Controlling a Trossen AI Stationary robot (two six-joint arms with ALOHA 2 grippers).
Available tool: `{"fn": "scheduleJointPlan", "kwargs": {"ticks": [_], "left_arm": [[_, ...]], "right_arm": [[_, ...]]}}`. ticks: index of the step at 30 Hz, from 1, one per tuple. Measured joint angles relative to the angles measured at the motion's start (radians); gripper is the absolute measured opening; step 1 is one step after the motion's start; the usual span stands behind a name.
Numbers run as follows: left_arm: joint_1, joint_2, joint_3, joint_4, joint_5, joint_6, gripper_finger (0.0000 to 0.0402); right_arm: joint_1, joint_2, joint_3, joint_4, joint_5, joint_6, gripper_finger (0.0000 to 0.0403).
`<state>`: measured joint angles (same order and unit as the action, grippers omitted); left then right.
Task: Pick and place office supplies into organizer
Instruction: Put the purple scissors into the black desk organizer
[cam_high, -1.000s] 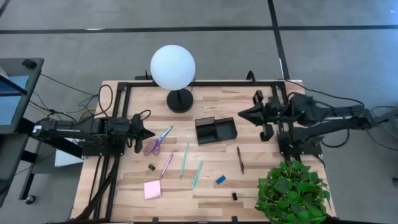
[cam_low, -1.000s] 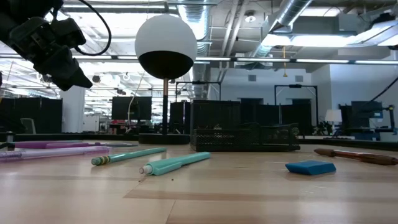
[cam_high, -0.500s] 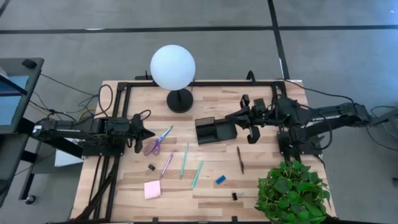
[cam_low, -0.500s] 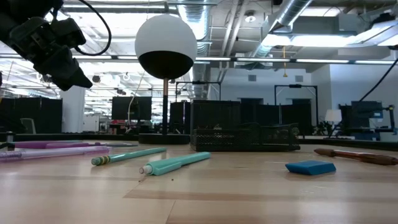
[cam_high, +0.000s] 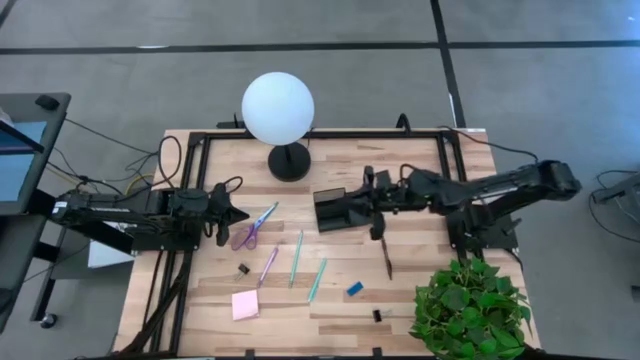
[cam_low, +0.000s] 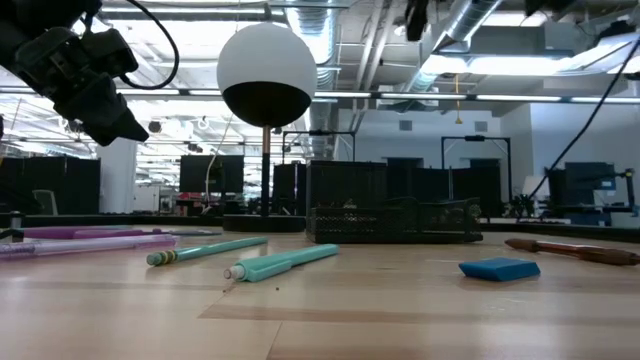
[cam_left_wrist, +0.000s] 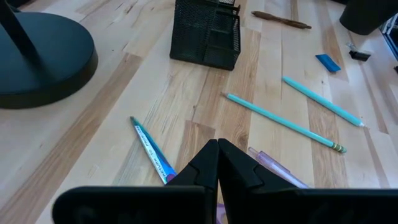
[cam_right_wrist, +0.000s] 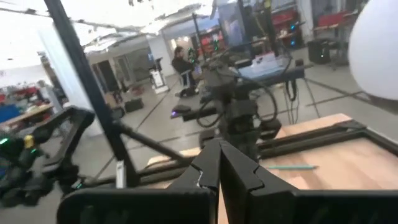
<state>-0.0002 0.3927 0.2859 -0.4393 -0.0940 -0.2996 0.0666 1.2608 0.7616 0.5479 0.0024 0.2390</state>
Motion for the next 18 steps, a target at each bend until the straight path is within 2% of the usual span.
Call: {"fn": "scheduleJointPlan", "kwargs": {"ticks": [6, 11, 18], "left_arm": [[0.000, 0.000, 0.000, 0.000, 0.000, 0.000, 0.0000], [0.000, 0.000, 0.000, 0.000, 0.000, 0.000, 0.0000], [0.000, 0.000, 0.000, 0.000, 0.000, 0.000, 0.0000]], "right_arm": [[-0.038, 0.134, 0.000, 0.137, -0.001, 0.007, 0.0000], [-0.100, 0.225, 0.000, 0.246, 0.024, 0.139, 0.0000], [-0.163, 0.345, 0.005, 0.254, 0.003, 0.146, 0.0000]]}}
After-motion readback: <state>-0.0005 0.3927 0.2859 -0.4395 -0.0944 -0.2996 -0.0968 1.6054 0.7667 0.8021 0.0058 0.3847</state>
